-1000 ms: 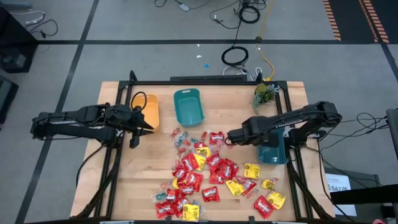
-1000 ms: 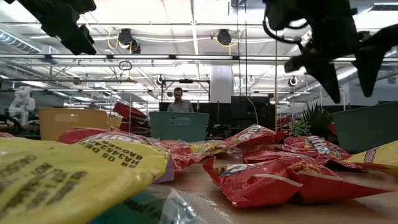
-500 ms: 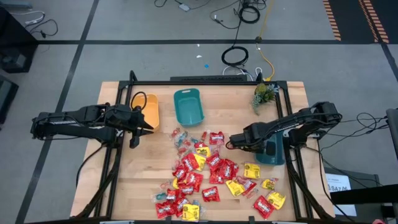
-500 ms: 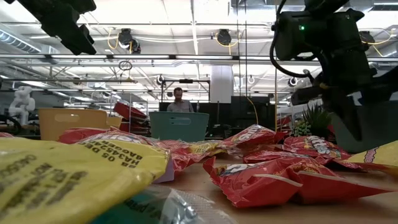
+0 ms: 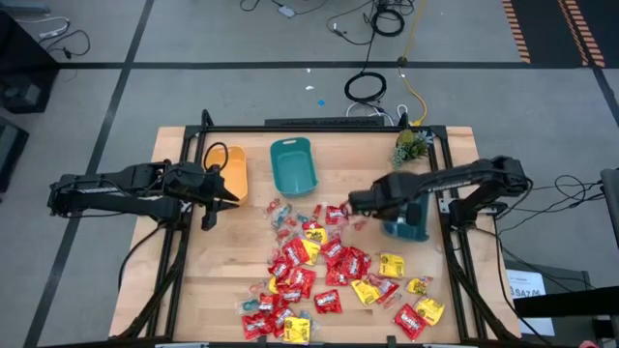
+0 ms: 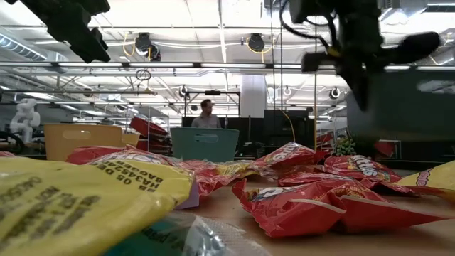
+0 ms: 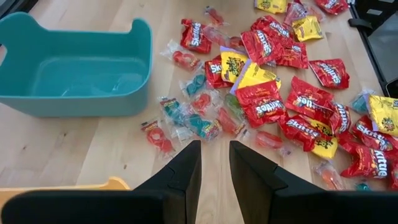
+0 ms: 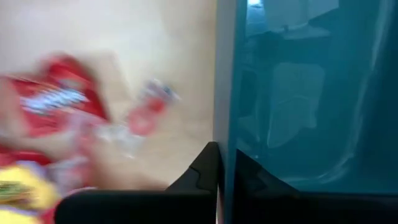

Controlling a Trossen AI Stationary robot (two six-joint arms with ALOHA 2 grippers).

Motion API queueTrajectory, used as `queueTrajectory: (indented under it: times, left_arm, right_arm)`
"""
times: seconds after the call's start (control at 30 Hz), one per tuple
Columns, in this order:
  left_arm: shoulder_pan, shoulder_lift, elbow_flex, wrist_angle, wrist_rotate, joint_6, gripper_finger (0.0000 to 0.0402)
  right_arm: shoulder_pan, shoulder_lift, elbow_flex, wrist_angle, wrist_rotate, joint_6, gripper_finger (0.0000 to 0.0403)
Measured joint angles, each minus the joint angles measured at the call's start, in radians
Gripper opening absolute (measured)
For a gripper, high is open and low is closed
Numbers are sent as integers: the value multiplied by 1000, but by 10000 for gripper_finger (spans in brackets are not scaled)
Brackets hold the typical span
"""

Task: Sort candy
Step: Move the blue bin to the top right of the table

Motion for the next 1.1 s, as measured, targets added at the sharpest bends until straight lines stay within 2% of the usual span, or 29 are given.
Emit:
queueTrajectory:
  times: [0.17,0.27,0.63,0.83,1.1]
  left_arm:
    - [0,0,0,3,-6,-1,93]
    - [0,0,0,4,-7,0,93]
    - [0,-11,0,8,-24,24,93]
    - [0,-102,-46,49,-24,24,93]
    - [0,-164,-48,55,-32,29,93]
  right_arm:
    - [-112,8,141,-39,77,-147,1]
    - [-198,57,202,-38,82,-271,1]
    - [-439,442,585,-30,39,-748,0]
    - [-501,607,698,-22,-23,-841,0]
    - [-506,687,707,6,-62,-843,1]
